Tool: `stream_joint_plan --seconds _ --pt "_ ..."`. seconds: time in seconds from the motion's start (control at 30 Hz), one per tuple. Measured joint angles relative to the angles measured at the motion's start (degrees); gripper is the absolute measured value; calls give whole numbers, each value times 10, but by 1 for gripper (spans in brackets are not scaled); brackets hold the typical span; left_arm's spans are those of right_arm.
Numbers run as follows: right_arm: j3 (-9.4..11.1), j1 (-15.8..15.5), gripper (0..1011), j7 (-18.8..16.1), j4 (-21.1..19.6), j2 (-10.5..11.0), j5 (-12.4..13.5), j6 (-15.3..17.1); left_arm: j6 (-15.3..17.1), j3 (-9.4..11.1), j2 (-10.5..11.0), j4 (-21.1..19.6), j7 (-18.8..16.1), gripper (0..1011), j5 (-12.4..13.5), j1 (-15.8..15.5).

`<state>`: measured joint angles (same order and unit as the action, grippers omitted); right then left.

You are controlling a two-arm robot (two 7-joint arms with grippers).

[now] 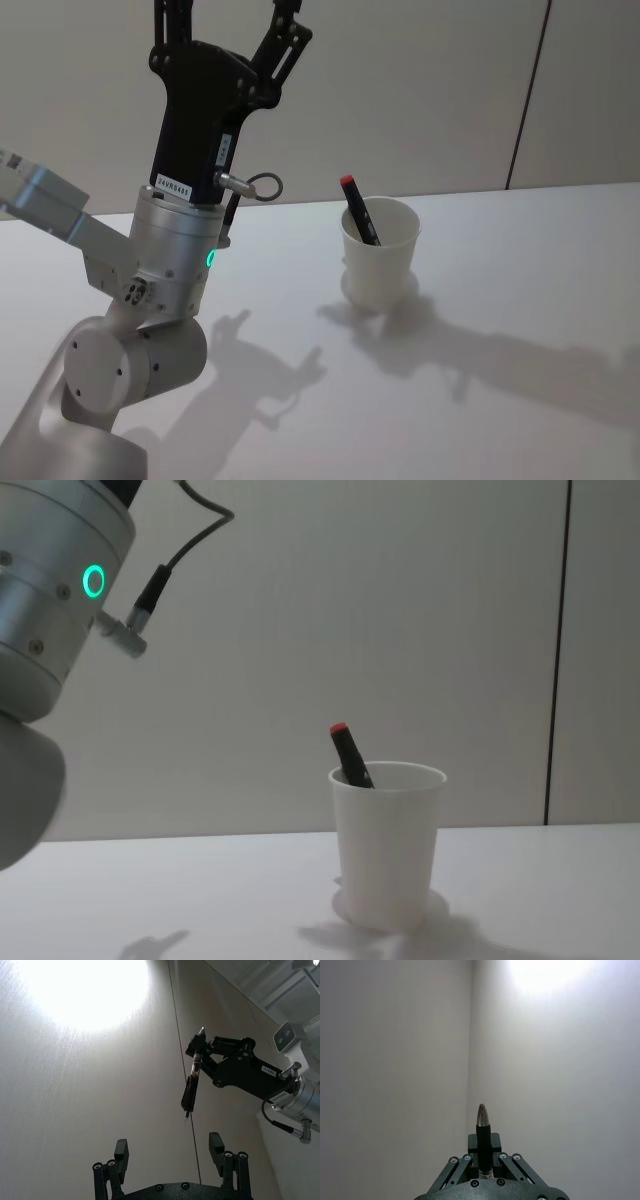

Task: Place the pen into the pen holder.

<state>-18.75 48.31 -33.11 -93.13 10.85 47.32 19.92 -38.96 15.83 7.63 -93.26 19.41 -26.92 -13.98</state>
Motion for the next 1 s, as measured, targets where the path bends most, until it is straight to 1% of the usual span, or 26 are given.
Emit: stream_joint_plan --seconds 0.2,0.3,0.43,0.5,0.53,0.63,0.67,0.7,0.73,0.83,0.87,0.93,1.0 --pt "24 12 132 19 -13 19 0 -24 1 -1 1 -1 0 1001 0 0" --pt "31 13 132 27 -18 28 -1 -27 8 -4 4 -3 0 1001 4 1" --pt "42 9 132 46 -32 46 -8 -24 22 -11 14 -11 -4 1001 11 3" --pt "45 6 132 51 -36 52 -11 -20 32 -18 23 -17 -6 1001 15 4" --pt "48 2 132 56 -42 59 -14 -15 37 -20 26 -19 -7 1001 17 4" --pt "50 -4 132 62 -48 67 -18 -6 61 -35 44 -30 -9 1001 22 5" --pt "51 -9 132 66 -53 74 -20 1 61 -35 44 -30 -9 1001 22 5" --pt "52 -12 132 68 -55 77 -22 4 65 -39 49 -33 -9 1001 23 5" --pt "53 -17 132 71 -59 83 -24 12 75 -45 58 -37 -9 1001 25 4" --pt "53 -26 132 76 -65 91 -28 23 98 -58 75 -45 -7 1001 27 3" --pt "53 -29 132 77 -66 94 -29 26 109 -66 86 -49 -6 1001 27 1" --pt "52 -42 132 83 -74 105 -34 41 122 -73 96 -52 -3 1001 28 0" --pt "51 -48 132 85 -76 109 -35 48 133 -80 105 -55 0 1001 28 -2"
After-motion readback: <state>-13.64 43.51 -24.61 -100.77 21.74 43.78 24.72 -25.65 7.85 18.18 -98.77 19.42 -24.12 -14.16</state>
